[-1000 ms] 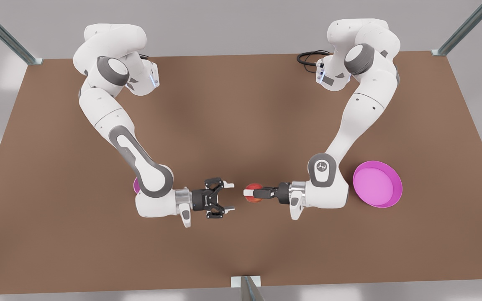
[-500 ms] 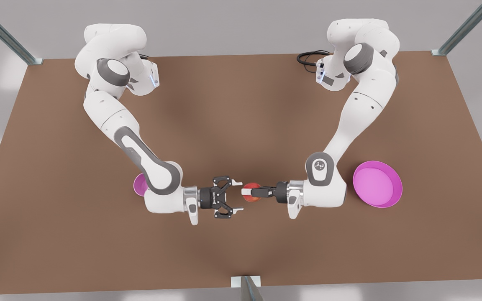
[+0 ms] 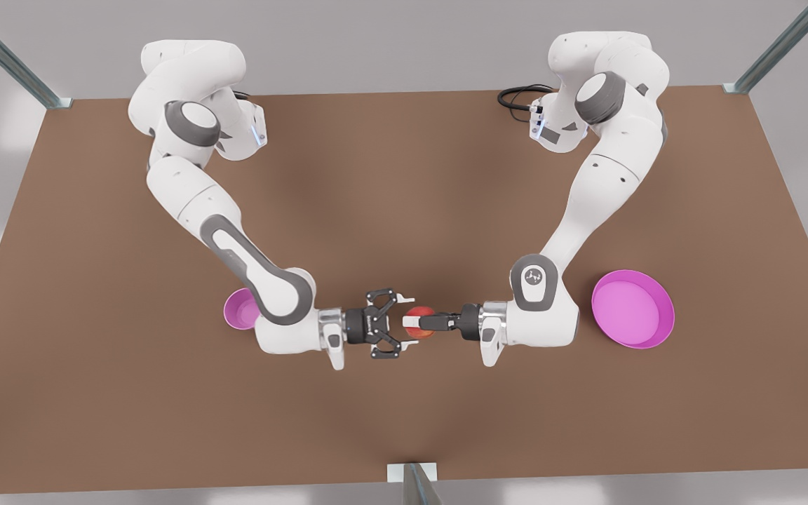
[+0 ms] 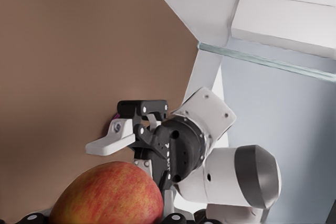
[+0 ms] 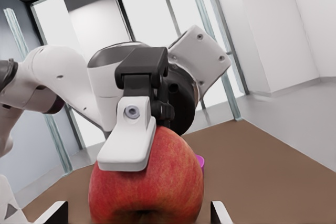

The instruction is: Use the left arm to pick up the apple from the plate, transfer it to the gripper of the right arm, and then use the right arm to place it into the bowl

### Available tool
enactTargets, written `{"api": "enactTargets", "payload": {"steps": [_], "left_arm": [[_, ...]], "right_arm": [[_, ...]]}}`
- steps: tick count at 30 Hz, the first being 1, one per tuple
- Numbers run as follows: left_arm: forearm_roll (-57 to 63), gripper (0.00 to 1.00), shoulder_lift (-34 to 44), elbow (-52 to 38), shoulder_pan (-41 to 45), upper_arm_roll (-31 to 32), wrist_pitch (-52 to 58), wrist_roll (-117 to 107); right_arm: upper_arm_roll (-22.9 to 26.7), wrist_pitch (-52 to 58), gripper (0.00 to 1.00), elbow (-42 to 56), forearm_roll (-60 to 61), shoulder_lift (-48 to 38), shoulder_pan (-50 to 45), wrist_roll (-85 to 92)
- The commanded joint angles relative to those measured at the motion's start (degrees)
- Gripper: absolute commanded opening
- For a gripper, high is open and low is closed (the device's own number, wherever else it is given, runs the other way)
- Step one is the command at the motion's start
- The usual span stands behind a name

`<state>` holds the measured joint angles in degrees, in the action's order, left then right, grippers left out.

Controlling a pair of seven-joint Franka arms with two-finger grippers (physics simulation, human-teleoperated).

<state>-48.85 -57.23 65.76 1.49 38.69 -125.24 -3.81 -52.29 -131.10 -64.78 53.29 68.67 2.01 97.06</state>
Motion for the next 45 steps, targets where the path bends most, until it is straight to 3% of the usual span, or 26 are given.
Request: {"api": "enactTargets", "payload": {"steps": [1,15,16,18,19,27,30,34,38,45], "left_arm": [[-0.28,0.79,0.10,-0.02,0.00,0.07,0.00,0.73],[-0.37,0.79,-0.07,-0.02,0.00,0.07,0.00,0.91],[-0.37,0.79,-0.07,-0.02,0.00,-0.02,0.00,0.91],[-0.46,0.79,-0.07,-0.02,0.00,-0.02,0.00,0.91],[-0.46,0.79,-0.07,-0.02,-0.09,0.07,0.09,0.91],[-0.46,0.80,-0.25,-0.02,-0.09,-0.02,0.00,1.08],[-0.46,0.80,-0.16,-0.02,-0.09,-0.02,0.00,1.00],[-0.46,0.80,-0.16,-0.02,-0.09,-0.02,0.00,1.00],[-0.46,1.00,-0.25,0.07,-0.09,-0.02,0.00,1.08],[-0.28,1.00,0.28,0.07,-1.40,-0.02,0.96,0.73]], "right_arm": [[-0.10,-1.00,1.00,0.27,0.15,0.06,-0.43,5.25],[-1.24,-5.48,1.00,1.76,0.24,1.38,-3.15,4.63],[-1.24,-5.48,0.99,1.76,0.24,1.38,-3.15,4.63],[-1.24,-5.48,0.83,1.76,0.32,1.38,-3.15,4.63],[-1.24,-5.48,0.82,1.76,0.32,1.38,-3.15,4.63],[-1.85,-5.48,0.81,1.76,0.32,1.38,-2.80,4.28],[-2.03,-5.39,0.71,2.12,0.32,1.38,-2.80,4.28],[-2.03,-5.39,0.71,2.12,0.41,1.38,-2.80,4.28],[-2.03,-5.13,0.71,1.94,0.41,1.38,-2.62,4.28],[-2.03,-4.25,0.71,1.41,0.41,1.11,-1.22,4.19]]}}
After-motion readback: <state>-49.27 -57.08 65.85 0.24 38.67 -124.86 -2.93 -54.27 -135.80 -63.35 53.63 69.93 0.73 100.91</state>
